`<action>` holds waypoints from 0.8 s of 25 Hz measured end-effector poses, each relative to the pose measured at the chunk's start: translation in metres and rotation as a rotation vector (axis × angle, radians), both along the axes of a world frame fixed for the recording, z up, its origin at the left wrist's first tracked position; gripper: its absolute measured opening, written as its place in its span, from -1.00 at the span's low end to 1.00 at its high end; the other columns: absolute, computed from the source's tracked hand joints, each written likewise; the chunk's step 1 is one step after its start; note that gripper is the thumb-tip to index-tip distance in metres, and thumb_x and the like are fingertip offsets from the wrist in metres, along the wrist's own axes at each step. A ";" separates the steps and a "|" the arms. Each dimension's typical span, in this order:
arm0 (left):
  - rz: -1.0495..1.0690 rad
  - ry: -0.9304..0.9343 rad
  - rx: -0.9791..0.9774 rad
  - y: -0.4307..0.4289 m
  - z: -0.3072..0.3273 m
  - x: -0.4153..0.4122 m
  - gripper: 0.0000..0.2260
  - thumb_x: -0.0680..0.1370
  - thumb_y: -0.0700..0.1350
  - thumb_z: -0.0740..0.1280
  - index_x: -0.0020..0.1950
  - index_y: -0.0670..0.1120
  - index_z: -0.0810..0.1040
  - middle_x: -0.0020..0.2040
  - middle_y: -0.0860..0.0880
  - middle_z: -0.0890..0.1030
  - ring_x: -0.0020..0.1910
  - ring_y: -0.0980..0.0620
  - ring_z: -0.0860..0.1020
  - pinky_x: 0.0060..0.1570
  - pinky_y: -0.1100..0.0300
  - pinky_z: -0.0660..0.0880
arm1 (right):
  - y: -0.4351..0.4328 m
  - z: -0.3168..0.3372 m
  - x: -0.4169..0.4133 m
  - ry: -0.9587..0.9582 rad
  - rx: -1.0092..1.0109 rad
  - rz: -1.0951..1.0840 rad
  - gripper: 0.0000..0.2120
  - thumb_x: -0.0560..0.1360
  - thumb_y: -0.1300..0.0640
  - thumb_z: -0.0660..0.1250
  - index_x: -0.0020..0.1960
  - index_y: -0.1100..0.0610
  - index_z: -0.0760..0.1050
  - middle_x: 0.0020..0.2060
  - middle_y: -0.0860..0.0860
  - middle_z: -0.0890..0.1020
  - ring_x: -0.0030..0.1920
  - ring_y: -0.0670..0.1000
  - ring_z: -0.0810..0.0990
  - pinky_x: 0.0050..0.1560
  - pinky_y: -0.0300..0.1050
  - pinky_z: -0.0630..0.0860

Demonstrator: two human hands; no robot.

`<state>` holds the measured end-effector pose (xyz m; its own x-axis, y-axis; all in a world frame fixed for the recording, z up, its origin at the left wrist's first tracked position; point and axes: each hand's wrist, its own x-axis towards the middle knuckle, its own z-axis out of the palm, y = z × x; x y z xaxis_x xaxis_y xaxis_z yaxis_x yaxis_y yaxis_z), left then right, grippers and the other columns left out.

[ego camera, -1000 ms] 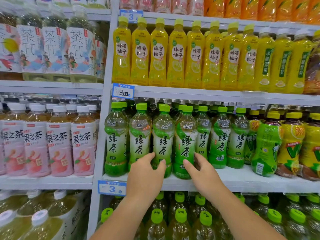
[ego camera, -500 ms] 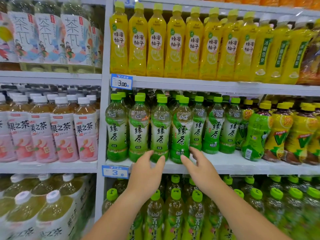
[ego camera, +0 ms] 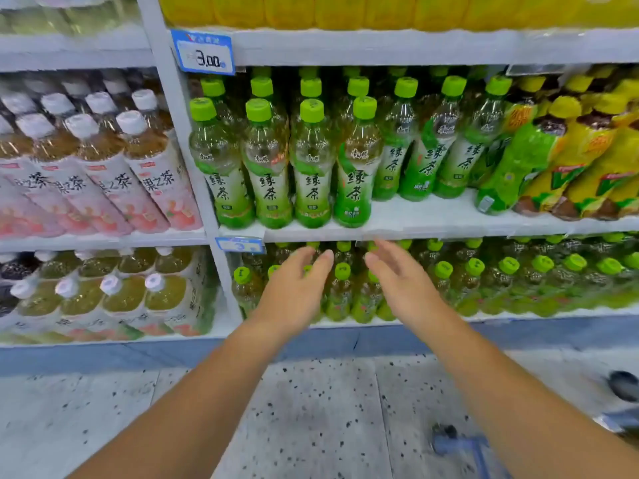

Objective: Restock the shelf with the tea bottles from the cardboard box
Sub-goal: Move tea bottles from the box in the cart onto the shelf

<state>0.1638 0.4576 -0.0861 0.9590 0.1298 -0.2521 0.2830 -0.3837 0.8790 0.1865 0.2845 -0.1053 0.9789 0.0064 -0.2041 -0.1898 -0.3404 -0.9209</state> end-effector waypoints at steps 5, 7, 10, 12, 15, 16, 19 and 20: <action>-0.067 0.129 -0.053 -0.027 0.037 -0.054 -0.49 0.62 0.18 0.23 0.52 0.00 0.36 0.46 0.09 0.43 0.35 0.15 0.41 0.20 0.30 0.32 | -0.029 0.029 -0.059 0.119 0.041 -0.030 -0.46 0.59 -0.13 0.26 0.52 -0.06 0.27 0.43 -0.10 0.43 0.40 -0.09 0.41 0.39 -0.05 0.36; -0.102 0.178 -0.080 -0.045 0.049 -0.074 -0.48 0.62 0.19 0.23 0.53 0.03 0.34 0.49 0.10 0.39 0.40 0.14 0.38 0.27 0.22 0.28 | -0.045 0.041 -0.080 0.162 0.040 -0.065 -0.45 0.57 -0.16 0.27 0.52 -0.09 0.27 0.42 -0.13 0.43 0.41 -0.10 0.39 0.43 0.05 0.36; -0.205 0.243 -0.118 -0.081 0.063 -0.091 -0.44 0.61 0.23 0.21 0.57 0.06 0.27 0.53 0.14 0.31 0.48 0.12 0.31 0.37 0.16 0.26 | -0.076 0.057 -0.112 0.187 0.042 -0.142 -0.45 0.57 -0.17 0.26 0.51 -0.12 0.26 0.44 -0.13 0.40 0.43 -0.08 0.37 0.42 0.12 0.36; -0.279 0.258 -0.135 -0.109 0.069 -0.100 -0.44 0.61 0.24 0.20 0.57 0.07 0.26 0.53 0.16 0.30 0.49 0.12 0.30 0.43 0.09 0.27 | -0.100 0.068 -0.134 0.221 0.047 -0.200 -0.46 0.58 -0.16 0.25 0.52 -0.12 0.24 0.45 -0.14 0.38 0.44 -0.08 0.35 0.42 0.06 0.36; -0.386 0.225 -0.154 -0.162 0.081 -0.117 -0.49 0.62 0.20 0.20 0.54 0.06 0.32 0.51 0.14 0.34 0.45 0.14 0.35 0.37 0.17 0.28 | -0.146 0.079 -0.171 0.192 0.033 -0.314 -0.49 0.61 -0.09 0.24 0.52 -0.07 0.25 0.41 -0.14 0.40 0.43 -0.10 0.36 0.39 -0.07 0.35; -0.418 0.224 -0.166 -0.180 0.086 -0.125 -0.49 0.63 0.19 0.20 0.54 0.04 0.32 0.50 0.14 0.36 0.42 0.16 0.36 0.33 0.21 0.27 | -0.161 0.083 -0.183 0.182 0.030 -0.347 -0.50 0.61 -0.07 0.24 0.52 -0.04 0.26 0.41 -0.11 0.41 0.42 -0.11 0.38 0.38 -0.09 0.35; -0.524 0.231 -0.199 -0.240 0.100 -0.154 -0.53 0.64 0.15 0.20 0.52 0.03 0.35 0.43 0.14 0.42 0.18 0.32 0.44 0.08 0.46 0.32 | -0.213 0.090 -0.227 0.166 0.065 -0.502 -0.51 0.62 0.02 0.27 0.51 0.04 0.29 0.37 -0.07 0.46 0.36 -0.13 0.42 0.31 -0.28 0.37; -0.550 0.228 -0.199 -0.260 0.102 -0.163 -0.56 0.64 0.14 0.21 0.49 0.04 0.38 0.38 0.16 0.45 0.09 0.38 0.44 -0.03 0.55 0.32 | -0.231 0.091 -0.240 0.168 0.069 -0.536 -0.52 0.62 0.05 0.27 0.51 0.07 0.30 0.35 -0.08 0.46 0.34 -0.16 0.42 0.22 -0.43 0.37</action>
